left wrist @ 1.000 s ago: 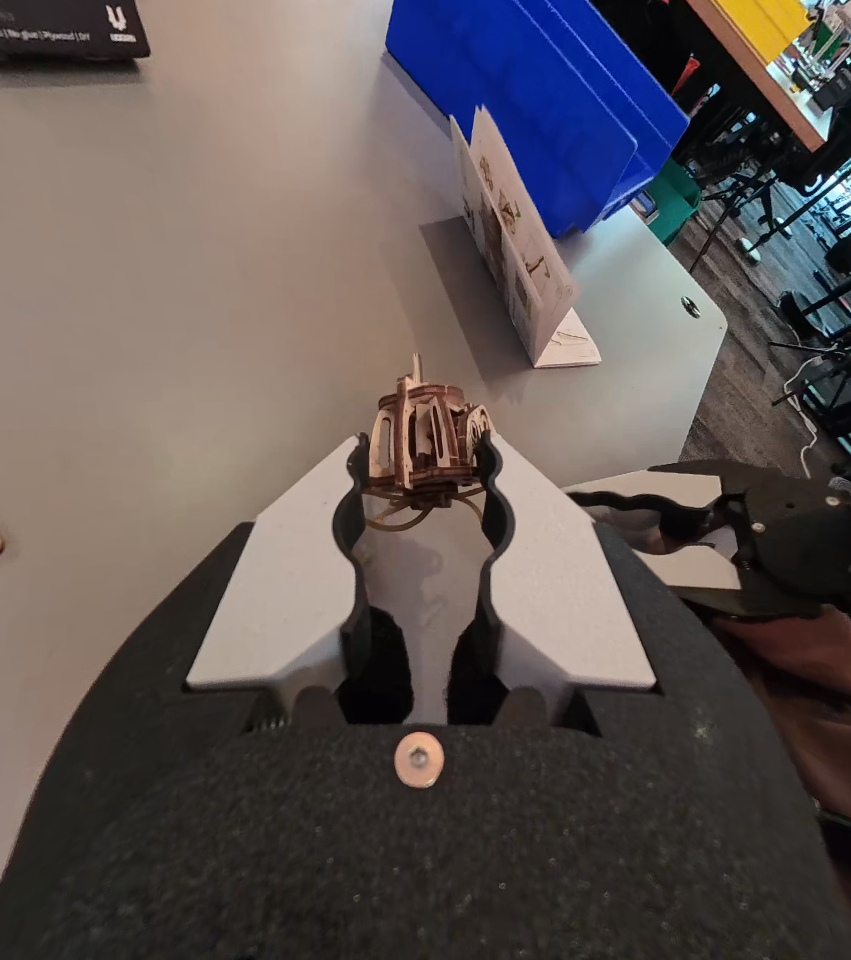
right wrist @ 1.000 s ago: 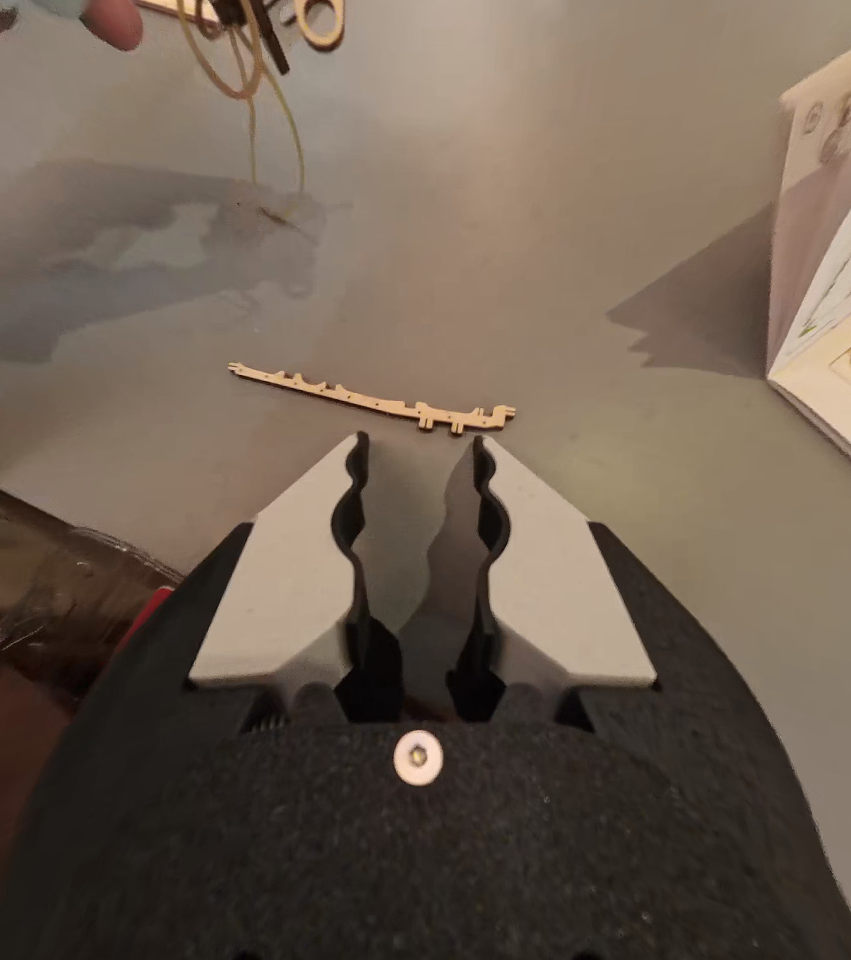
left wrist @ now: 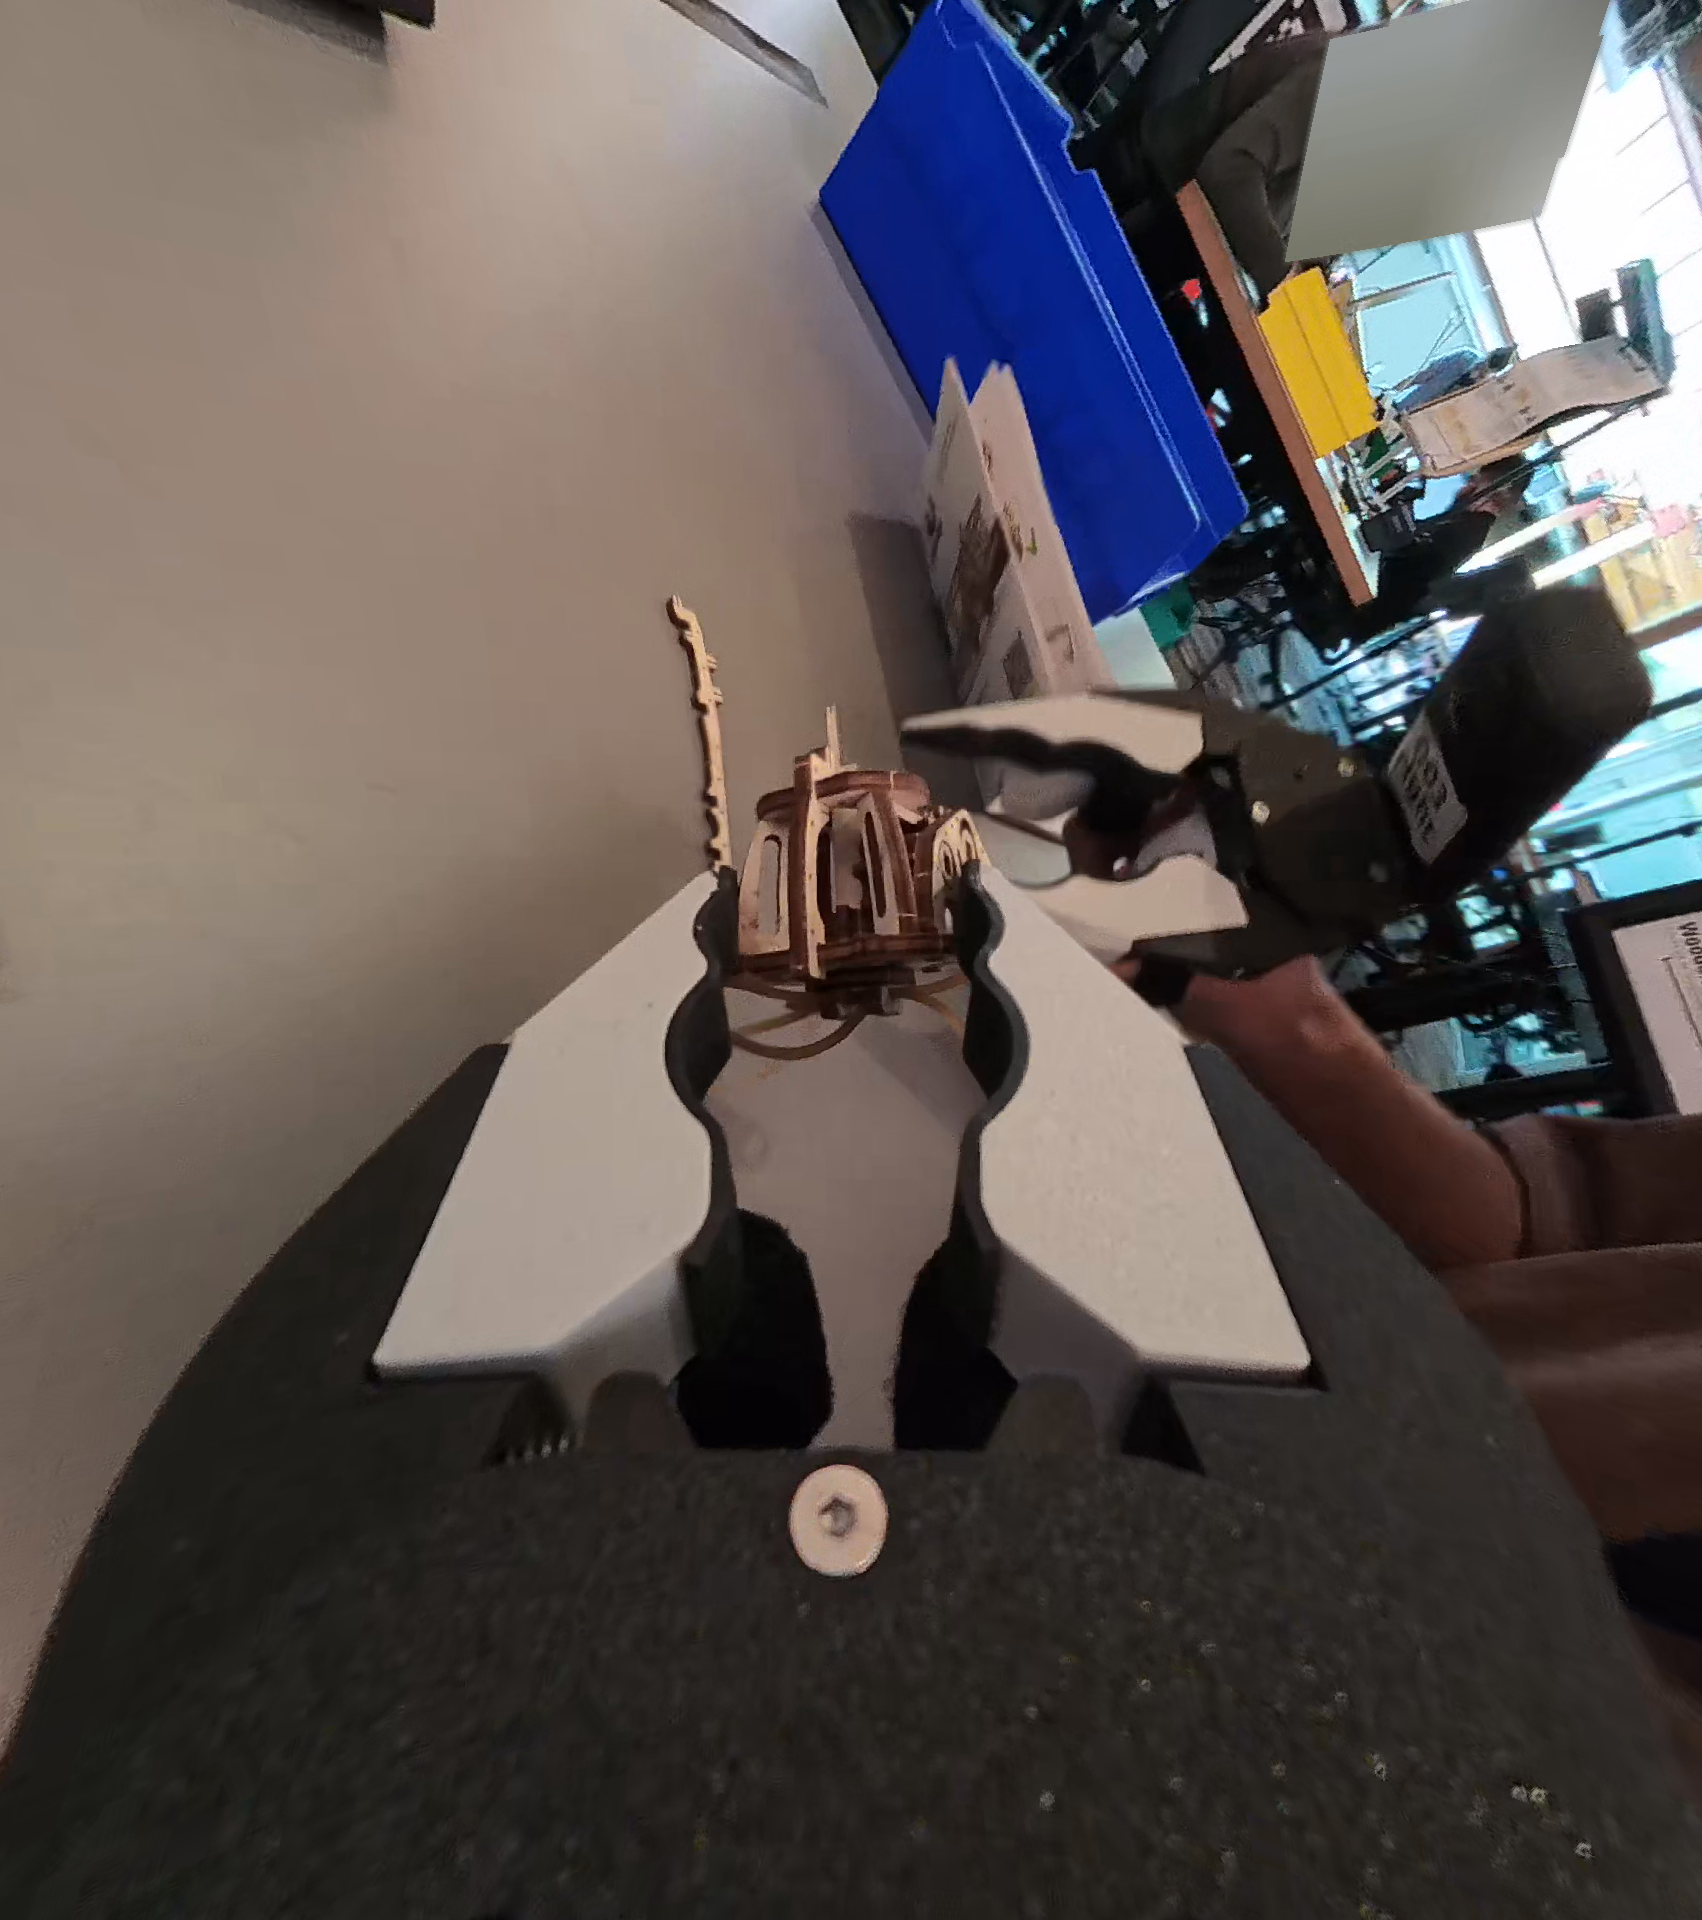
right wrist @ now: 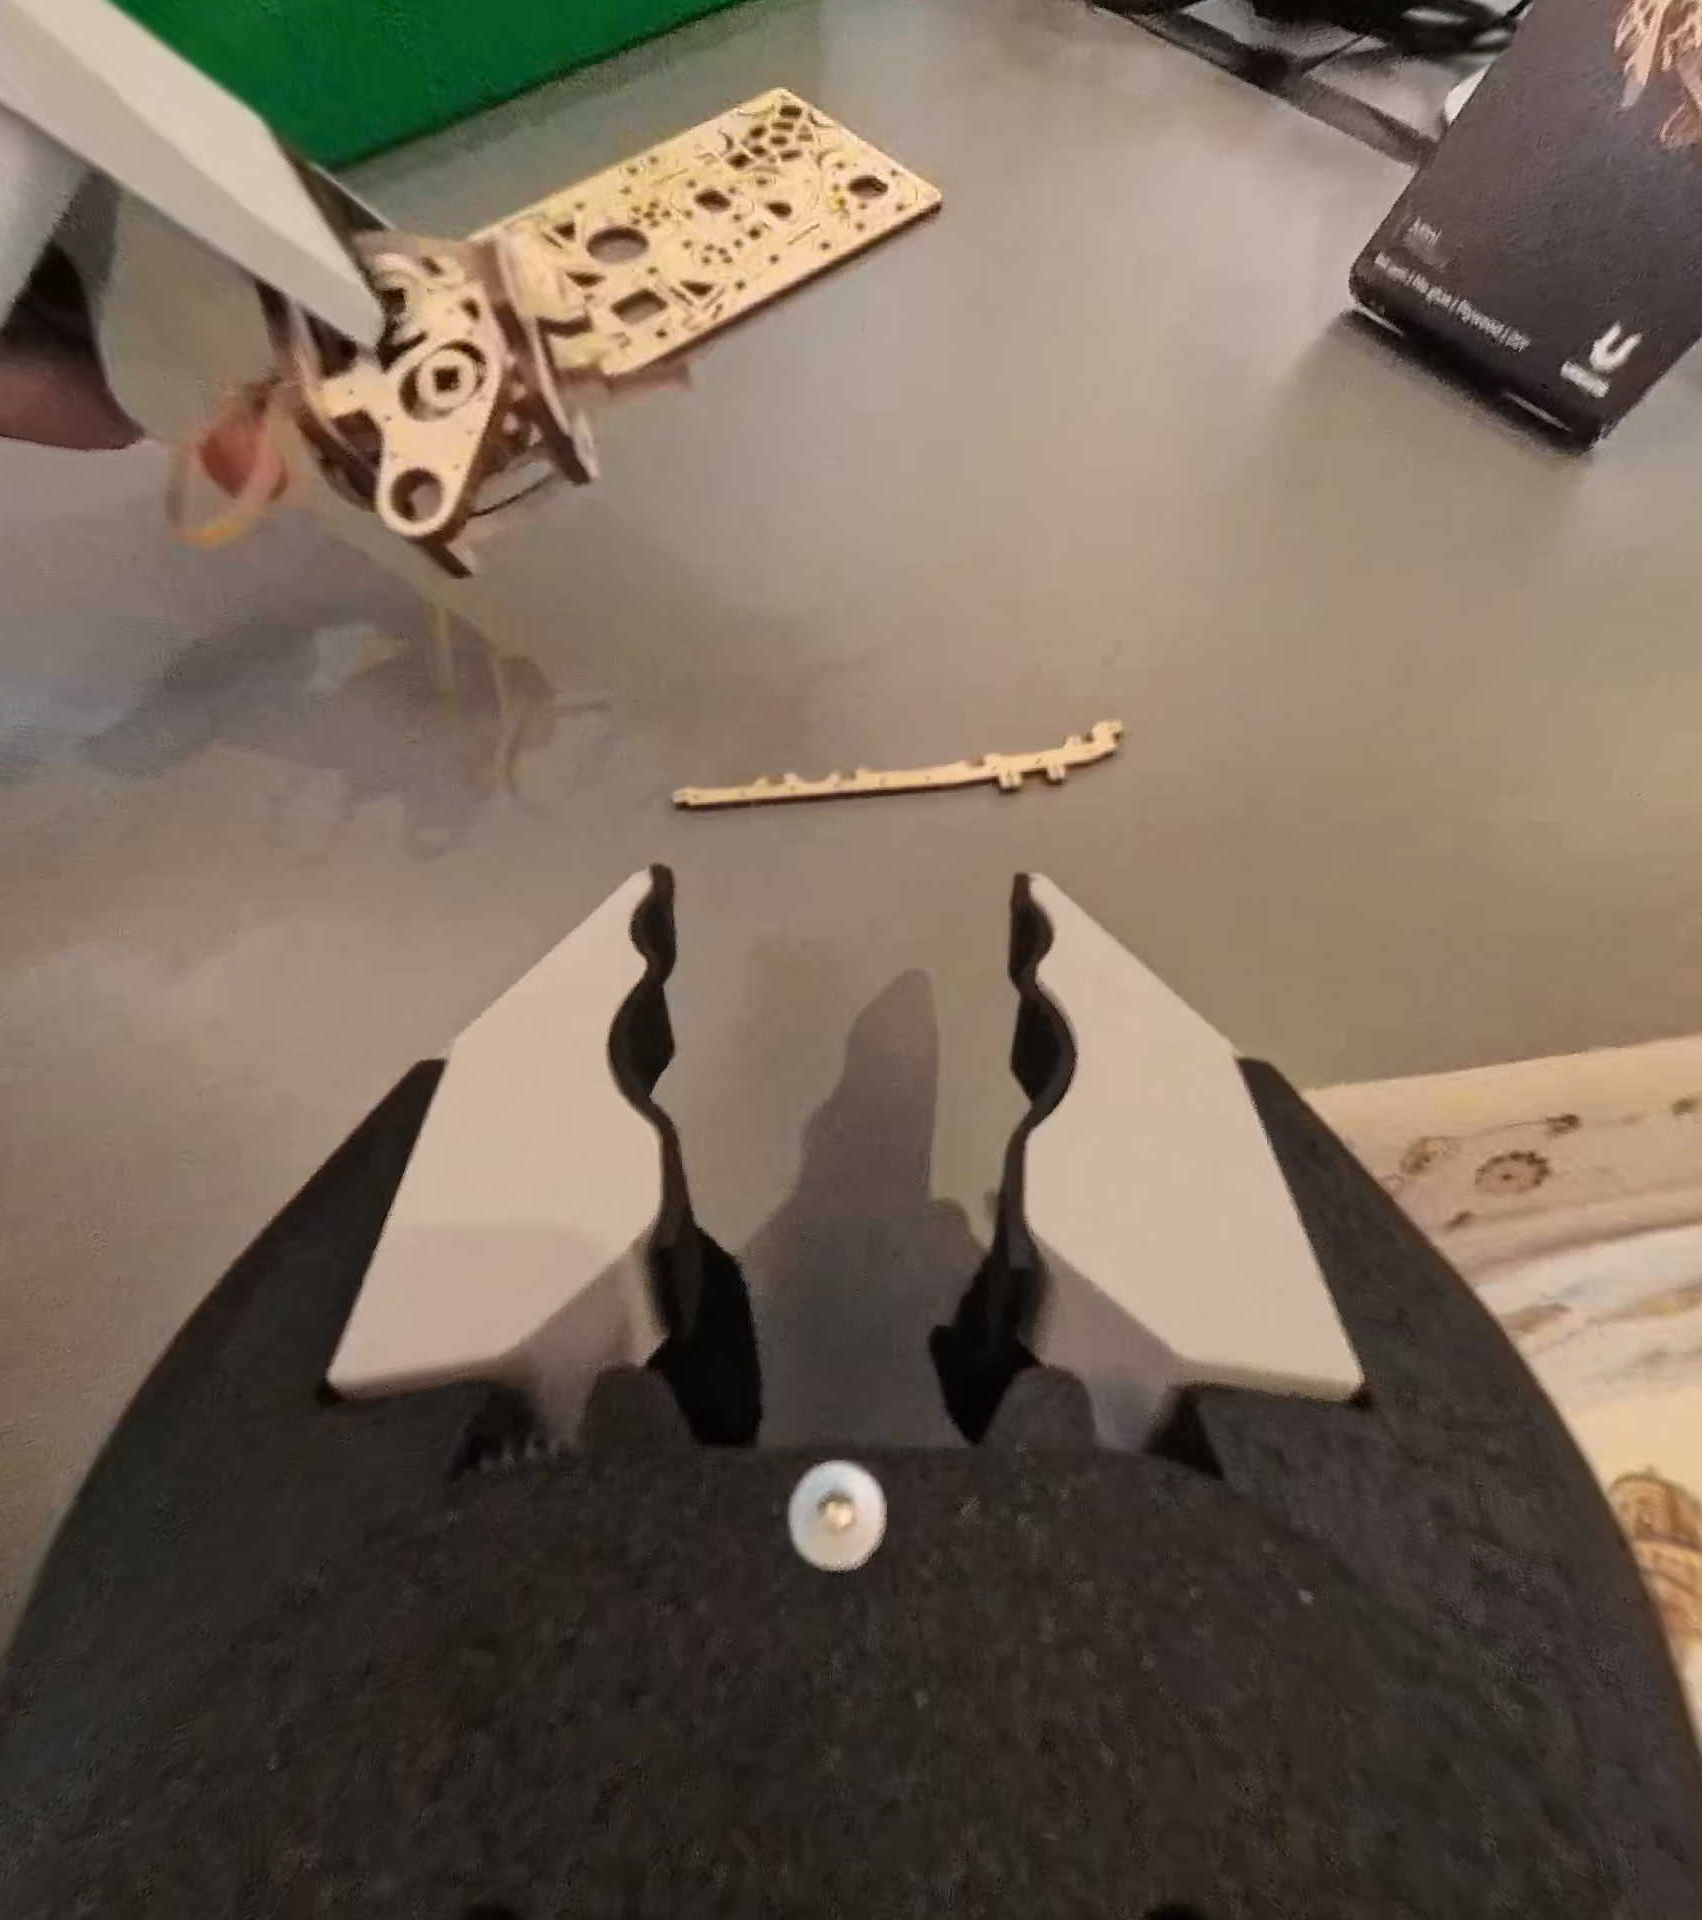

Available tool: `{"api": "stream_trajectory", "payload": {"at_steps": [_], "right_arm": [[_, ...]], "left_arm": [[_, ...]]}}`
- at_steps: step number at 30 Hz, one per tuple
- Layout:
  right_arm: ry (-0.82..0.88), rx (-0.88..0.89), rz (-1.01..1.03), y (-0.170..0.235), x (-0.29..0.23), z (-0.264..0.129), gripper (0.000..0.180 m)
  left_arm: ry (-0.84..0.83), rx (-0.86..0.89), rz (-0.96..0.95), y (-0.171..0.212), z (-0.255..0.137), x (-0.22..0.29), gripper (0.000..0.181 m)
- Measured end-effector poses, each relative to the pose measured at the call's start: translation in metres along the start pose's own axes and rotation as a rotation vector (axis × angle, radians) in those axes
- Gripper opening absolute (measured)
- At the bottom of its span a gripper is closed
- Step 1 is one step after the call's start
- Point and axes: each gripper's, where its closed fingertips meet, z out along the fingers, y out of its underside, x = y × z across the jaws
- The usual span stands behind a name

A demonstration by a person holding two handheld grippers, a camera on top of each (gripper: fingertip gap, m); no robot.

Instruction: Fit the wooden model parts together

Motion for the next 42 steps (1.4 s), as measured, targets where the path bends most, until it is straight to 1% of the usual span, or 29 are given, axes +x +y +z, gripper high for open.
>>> {"api": "stream_trajectory", "payload": {"at_steps": [2, 3, 5, 6, 7, 8, 10, 12, 15, 17, 18, 19, 22, 26, 27, 28, 29, 31, 33, 36, 38, 40, 41, 42], "right_arm": [[-0.074, -0.046, -0.020, -0.018, 0.005, -0.004, 0.080], [-0.083, -0.053, -0.026, -0.033, 0.007, -0.013, 0.082], [-0.096, -0.008, -0.056, -0.063, 0.008, -0.031, 0.082], [-0.097, -0.048, -0.084, -0.062, 0.008, -0.029, 0.092], [-0.099, -0.132, -0.111, -0.049, 0.007, -0.018, 0.110], [-0.103, -0.204, -0.148, -0.033, 0.006, -0.005, 0.117], [-0.096, -0.244, -0.211, -0.016, 0.006, 0.017, 0.123], [-0.076, -0.244, -0.237, -0.014, 0.012, 0.034, 0.129], [-0.092, -0.283, -0.186, 0.002, 0.019, 0.054, 0.126], [-0.087, -0.263, -0.197, 0.004, 0.021, 0.062, 0.119], [-0.101, -0.245, -0.187, 0.003, 0.020, 0.064, 0.113], [-0.122, -0.245, -0.167, 0.003, 0.018, 0.066, 0.112], [-0.164, -0.201, -0.135, 0.004, 0.017, 0.069, 0.112], [-0.151, -0.145, -0.118, 0.002, 0.019, 0.070, 0.107], [-0.150, -0.147, -0.118, 0.002, 0.019, 0.070, 0.107], [-0.145, -0.150, -0.115, 0.002, 0.019, 0.070, 0.112], [-0.126, -0.158, -0.101, 0.003, 0.020, 0.069, 0.120], [-0.113, -0.158, -0.060, 0.004, 0.019, 0.068, 0.119], [-0.106, -0.159, -0.080, 0.006, 0.017, 0.067, 0.120], [-0.124, -0.144, -0.098, 0.003, 0.014, 0.068, 0.107], [-0.128, -0.127, -0.101, 0.000, 0.013, 0.068, 0.084], [-0.129, -0.122, -0.103, -0.001, 0.013, 0.069, 0.077], [-0.130, -0.120, -0.103, -0.002, 0.012, 0.069, 0.070], [-0.130, -0.111, -0.109, -0.002, 0.012, 0.069, 0.050]], "left_arm": [[-0.038, 0.009, 0.012, -0.001, -0.007, -0.002, 0.040], [-0.045, 0.024, 0.011, -0.002, -0.011, -0.001, 0.040], [-0.034, 0.066, -0.009, -0.002, -0.018, 0.004, 0.040], [-0.022, 0.081, -0.024, 0.000, -0.021, 0.006, 0.040], [-0.011, 0.093, -0.036, 0.001, -0.024, 0.007, 0.040], [-0.003, 0.097, -0.047, 0.003, -0.026, 0.007, 0.040], [0.004, 0.091, -0.045, 0.003, -0.030, 0.008, 0.040], [0.007, 0.095, -0.025, 0.002, -0.035, 0.009, 0.040], [-0.002, 0.094, -0.046, 0.006, -0.040, 0.003, 0.040], [-0.002, 0.090, -0.062, 0.010, -0.042, 0.000, 0.040], [-0.002, 0.092, -0.064, 0.011, -0.043, -0.001, 0.040], [-0.006, 0.095, -0.065, 0.011, -0.044, -0.002, 0.040], [-0.014, 0.099, -0.077, 0.012, -0.047, -0.006, 0.040], [-0.034, 0.100, -0.081, 0.014, -0.050, -0.011, 0.040], [-0.041, 0.101, -0.081, 0.014, -0.050, -0.012, 0.040], [-0.044, 0.102, -0.082, 0.014, -0.050, -0.013, 0.040], [-0.044, 0.101, -0.084, 0.013, -0.050, -0.014, 0.040], [-0.047, 0.098, -0.083, 0.013, -0.048, -0.015, 0.040], [-0.050, 0.092, -0.081, 0.013, -0.046, -0.015, 0.040], [-0.044, 0.078, -0.076, 0.014, -0.040, -0.013, 0.040], [-0.043, 0.067, -0.068, 0.016, -0.037, -0.011, 0.040], [-0.045, 0.060, -0.062, 0.018, -0.034, -0.009, 0.040], [-0.048, 0.059, -0.060, 0.018, -0.034, -0.009, 0.040], [-0.051, 0.059, -0.059, 0.018, -0.034, -0.009, 0.040]]}}
